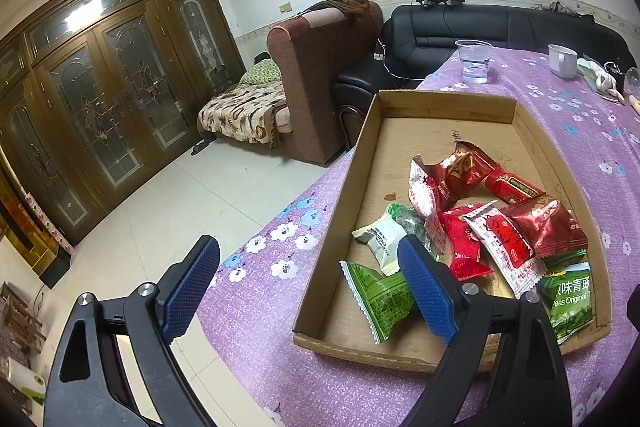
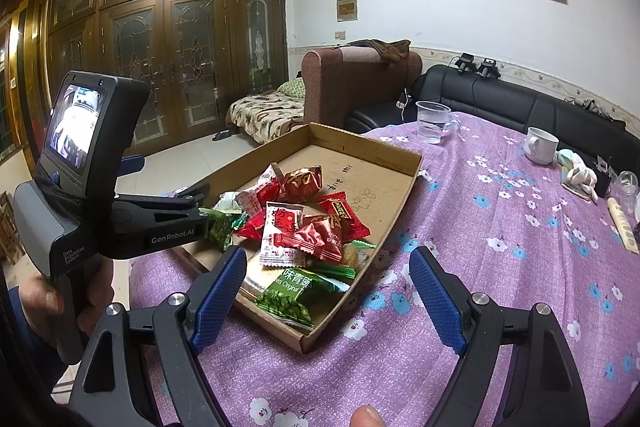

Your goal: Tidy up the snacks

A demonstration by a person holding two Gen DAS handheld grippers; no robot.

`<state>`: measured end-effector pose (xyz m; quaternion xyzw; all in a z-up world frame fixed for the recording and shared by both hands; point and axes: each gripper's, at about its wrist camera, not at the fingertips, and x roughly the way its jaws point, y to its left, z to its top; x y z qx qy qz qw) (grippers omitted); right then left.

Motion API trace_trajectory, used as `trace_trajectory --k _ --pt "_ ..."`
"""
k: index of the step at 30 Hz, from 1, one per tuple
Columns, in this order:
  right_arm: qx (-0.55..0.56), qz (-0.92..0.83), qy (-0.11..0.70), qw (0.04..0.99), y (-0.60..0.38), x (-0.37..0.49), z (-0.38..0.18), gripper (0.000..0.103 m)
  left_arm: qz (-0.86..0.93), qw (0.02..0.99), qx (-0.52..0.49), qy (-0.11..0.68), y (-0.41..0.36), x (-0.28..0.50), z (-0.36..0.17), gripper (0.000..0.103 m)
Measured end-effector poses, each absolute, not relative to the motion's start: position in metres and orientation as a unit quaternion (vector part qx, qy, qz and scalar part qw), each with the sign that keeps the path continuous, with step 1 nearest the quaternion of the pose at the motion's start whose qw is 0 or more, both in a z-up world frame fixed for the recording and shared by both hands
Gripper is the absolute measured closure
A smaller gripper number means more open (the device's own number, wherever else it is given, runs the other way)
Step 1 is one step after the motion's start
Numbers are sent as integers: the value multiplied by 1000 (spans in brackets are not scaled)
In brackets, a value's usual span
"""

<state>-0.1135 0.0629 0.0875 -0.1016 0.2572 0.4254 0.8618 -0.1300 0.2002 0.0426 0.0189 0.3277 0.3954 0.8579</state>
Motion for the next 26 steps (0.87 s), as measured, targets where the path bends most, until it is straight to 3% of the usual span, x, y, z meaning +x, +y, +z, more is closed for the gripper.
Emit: trace_trajectory --k 26 --pt "-99 427 261 860 62 -111 86 18 399 855 -28 331 222 -137 47 11"
